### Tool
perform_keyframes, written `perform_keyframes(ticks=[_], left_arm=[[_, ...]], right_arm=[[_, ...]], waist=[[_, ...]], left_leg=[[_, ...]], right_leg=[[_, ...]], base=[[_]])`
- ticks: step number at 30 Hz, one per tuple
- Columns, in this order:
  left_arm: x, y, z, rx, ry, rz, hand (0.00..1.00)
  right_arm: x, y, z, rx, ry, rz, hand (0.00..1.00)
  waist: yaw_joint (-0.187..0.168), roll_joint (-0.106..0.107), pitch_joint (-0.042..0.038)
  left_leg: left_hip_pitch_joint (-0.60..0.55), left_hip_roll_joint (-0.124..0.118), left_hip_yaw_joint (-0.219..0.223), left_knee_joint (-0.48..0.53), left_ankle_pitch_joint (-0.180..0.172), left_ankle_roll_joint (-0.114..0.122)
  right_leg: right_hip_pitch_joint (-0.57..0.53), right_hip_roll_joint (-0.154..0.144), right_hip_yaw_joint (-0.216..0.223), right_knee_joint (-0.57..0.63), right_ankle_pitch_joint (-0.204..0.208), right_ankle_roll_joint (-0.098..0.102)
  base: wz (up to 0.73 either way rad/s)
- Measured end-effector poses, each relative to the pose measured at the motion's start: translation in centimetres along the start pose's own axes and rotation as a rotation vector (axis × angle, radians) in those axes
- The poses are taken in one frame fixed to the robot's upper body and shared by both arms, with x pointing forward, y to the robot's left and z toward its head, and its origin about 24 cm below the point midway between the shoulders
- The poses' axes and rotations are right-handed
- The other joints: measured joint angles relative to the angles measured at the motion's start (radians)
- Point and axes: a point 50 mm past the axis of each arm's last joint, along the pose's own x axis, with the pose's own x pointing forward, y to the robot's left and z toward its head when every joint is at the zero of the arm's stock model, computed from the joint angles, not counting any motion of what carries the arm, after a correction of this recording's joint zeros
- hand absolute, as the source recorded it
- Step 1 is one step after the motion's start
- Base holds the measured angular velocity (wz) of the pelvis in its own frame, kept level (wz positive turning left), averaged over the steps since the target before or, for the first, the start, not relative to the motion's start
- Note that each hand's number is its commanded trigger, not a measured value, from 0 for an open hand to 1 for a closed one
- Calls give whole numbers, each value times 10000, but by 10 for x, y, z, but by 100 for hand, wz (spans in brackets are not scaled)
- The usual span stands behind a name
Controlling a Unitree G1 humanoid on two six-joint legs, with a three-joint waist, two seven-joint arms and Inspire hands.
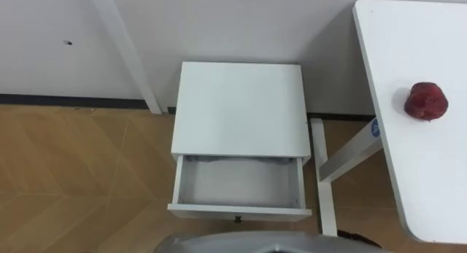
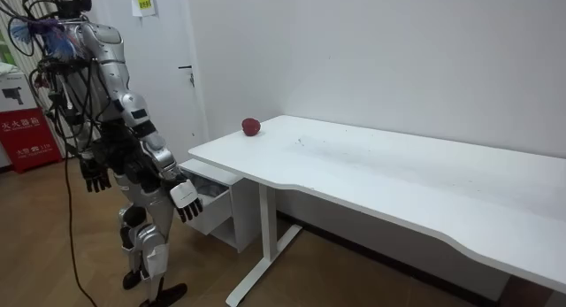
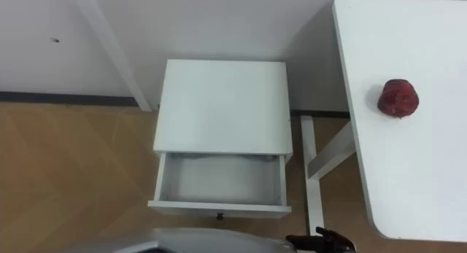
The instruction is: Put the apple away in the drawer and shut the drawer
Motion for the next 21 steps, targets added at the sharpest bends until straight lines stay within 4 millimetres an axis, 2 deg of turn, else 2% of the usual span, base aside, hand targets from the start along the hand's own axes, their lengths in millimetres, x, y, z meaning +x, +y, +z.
perform_keyframes(ticks=[7, 10, 13, 16, 19, 21], left_arm=[[0, 0, 2, -13, 0, -16, 0], [0, 2, 2, -199, -10, 140, 0], [0, 5, 2, -511, 19, 398, 0], [0, 8, -4, -895, 160, 543, 0], [-1, 13, -13, -1870, 377, 827, 0], [-2, 20, -19, -2827, 517, 1205, 0]], right_arm=[[0, 0, -2, 207, 79, -314, 0], [0, -2, -9, 1231, 238, -673, 0], [-2, -9, -18, 3451, 327, -1204, 0], [-5, -18, -27, 6283, 277, -1764, 0], [-8, -28, -31, 10096, -100, -2530, 0], [-11, -39, -31, 13776, -659, -3079, 0]], waist=[[32, -17, 0], [22, -10, 0], [-88, -9, 3], [-234, -24, -46], [-570, -20, -66], [-830, -63, -79]], left_leg=[[119, 11, 70, -29, -1, 0], [165, 24, 99, -23, -2, -1], [243, 0, 100, -36, -8, 6], [421, 0, 271, -164, 5, 1], [620, 11, 466, -253, 6, -1], [674, 13, 600, -339, 6, -1]], right_leg=[[27, 4, 23, -5, -1, 1], [41, 4, 39, -5, -1, 1], [131, -9, 99, -32, -20, 27], [141, -14, 267, -22, -51, 41], [156, -5, 522, -13, -59, 47], [132, -6, 597, -6, -62, 53]], base=[[-1], [-2], [0], [-15], [-23], [-15]])
